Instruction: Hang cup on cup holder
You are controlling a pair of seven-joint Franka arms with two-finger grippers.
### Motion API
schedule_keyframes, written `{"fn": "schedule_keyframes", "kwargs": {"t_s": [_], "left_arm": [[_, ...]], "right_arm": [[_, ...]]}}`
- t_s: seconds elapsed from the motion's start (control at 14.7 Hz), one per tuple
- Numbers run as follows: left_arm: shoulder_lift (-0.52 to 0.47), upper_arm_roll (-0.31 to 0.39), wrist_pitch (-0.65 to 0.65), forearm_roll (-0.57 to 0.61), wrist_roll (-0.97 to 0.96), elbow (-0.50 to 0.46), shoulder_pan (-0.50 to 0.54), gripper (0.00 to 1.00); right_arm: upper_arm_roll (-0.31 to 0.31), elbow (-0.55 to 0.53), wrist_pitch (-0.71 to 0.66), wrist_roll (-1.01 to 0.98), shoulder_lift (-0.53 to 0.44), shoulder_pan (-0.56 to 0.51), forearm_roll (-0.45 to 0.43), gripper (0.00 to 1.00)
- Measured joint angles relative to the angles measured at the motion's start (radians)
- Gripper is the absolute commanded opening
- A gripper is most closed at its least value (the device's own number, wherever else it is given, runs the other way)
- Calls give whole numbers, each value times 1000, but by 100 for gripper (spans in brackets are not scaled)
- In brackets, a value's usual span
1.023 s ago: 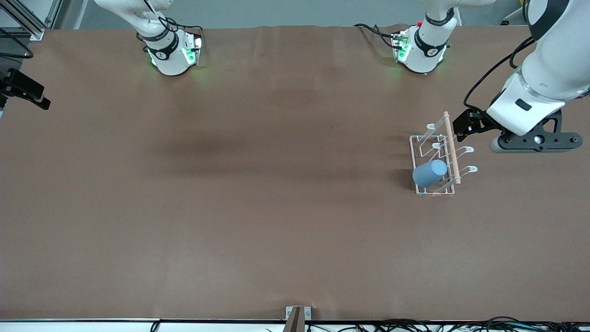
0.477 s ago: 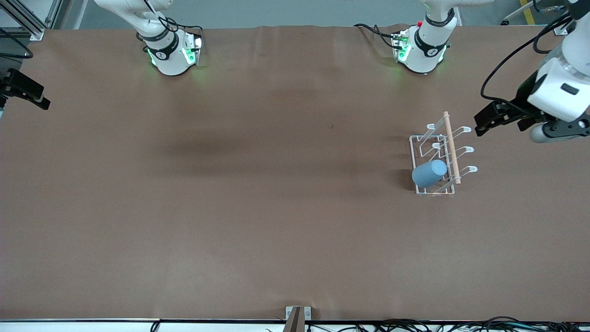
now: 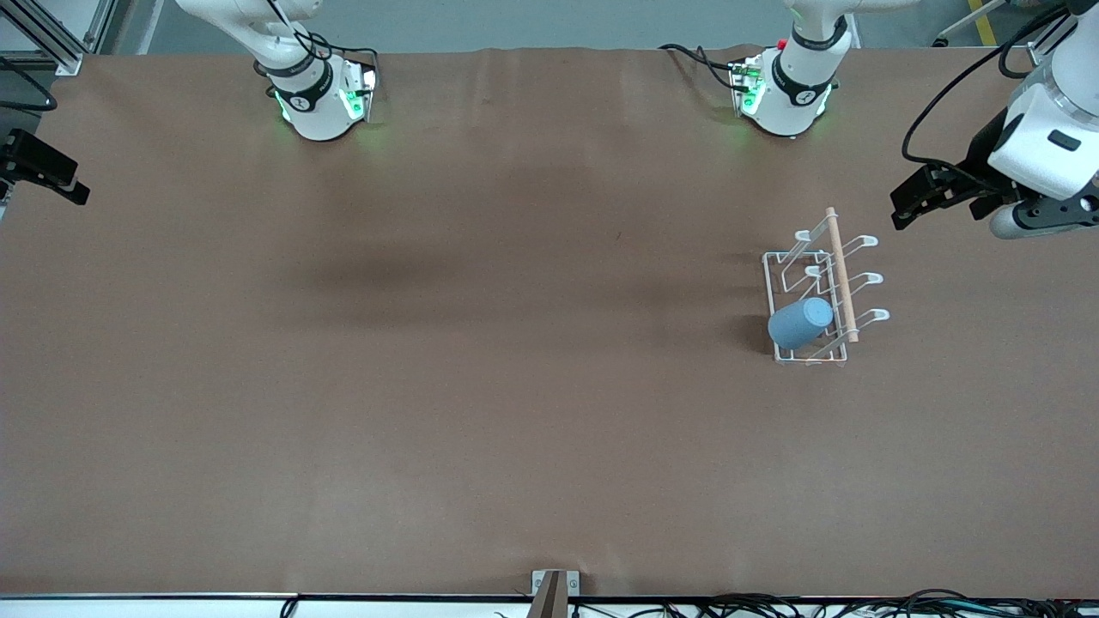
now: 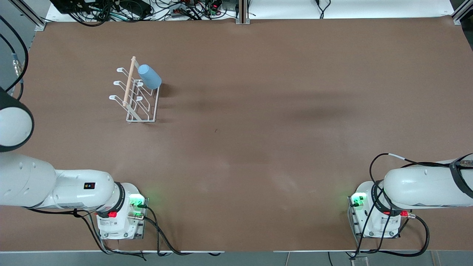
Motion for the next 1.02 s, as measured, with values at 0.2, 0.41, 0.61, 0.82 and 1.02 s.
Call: {"fn": "schedule_keyframes", "kwargs": {"t_s": [0.2, 0.41, 0.61, 0.82, 1.02], "left_arm": [[-47, 10, 0, 0, 0, -44, 0, 100], [-72, 30, -6, 0, 12, -63, 1, 100], [-74, 33, -6, 0, 21, -64, 2, 100], [-76, 32, -6, 0, 45, -63, 1, 100], [-78, 31, -6, 0, 127, -63, 1, 100]], "right_arm": [[0, -2, 0, 0, 0, 0, 0, 100], [0, -2, 0, 0, 0, 0, 0, 100], [0, -2, 0, 0, 0, 0, 0, 100], [0, -2, 2, 0, 0, -1, 0, 100], [-1, -2, 2, 0, 0, -1, 0, 100]]}}
